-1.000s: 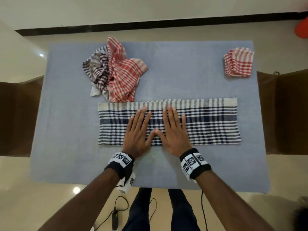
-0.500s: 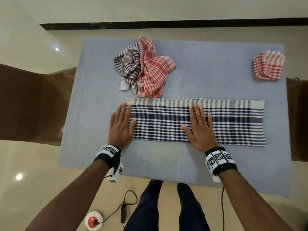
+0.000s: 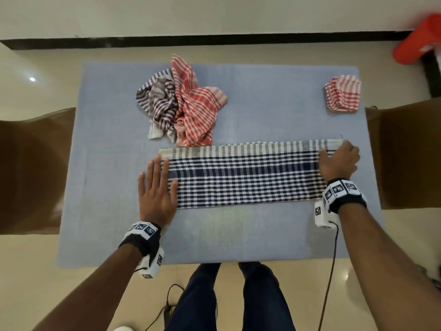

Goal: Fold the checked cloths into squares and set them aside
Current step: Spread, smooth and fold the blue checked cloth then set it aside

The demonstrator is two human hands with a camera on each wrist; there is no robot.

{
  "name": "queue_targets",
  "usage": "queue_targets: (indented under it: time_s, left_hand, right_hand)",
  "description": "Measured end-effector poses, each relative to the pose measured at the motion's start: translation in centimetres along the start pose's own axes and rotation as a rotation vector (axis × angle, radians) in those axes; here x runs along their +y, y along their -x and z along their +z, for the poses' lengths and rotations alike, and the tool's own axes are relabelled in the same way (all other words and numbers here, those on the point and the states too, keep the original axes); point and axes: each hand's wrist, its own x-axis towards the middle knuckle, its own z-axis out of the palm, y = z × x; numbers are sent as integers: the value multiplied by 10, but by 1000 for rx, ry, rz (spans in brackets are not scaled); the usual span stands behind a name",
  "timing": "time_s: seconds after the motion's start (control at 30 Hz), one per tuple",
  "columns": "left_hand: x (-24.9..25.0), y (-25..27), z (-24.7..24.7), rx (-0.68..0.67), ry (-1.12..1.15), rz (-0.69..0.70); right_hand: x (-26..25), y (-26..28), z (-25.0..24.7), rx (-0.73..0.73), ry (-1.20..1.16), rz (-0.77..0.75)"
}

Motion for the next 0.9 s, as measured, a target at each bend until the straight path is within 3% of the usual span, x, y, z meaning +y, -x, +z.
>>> queue_targets:
  time_s: [0.2,0.47,0.57,0.73,0.9]
  left_hand:
    - [1,-1,0,-23,-10,-12]
    - [4,-5,-7,-92,-29,-26]
    - [6,-15,-20,-158,-15,-57]
    - [21,-58,-48,-191,128,-239]
    - [24,-98,-56,-275,82,-232]
  right_hand:
    - [12,-34,-9,-39,-145,66]
    - [6,-31,-32,-201,-232,103]
    - [0,-22,-34,-139,-274,85]
    - [-7,3,-43,-102,-294,24]
    - [-12,13,-62,-64,-444,50]
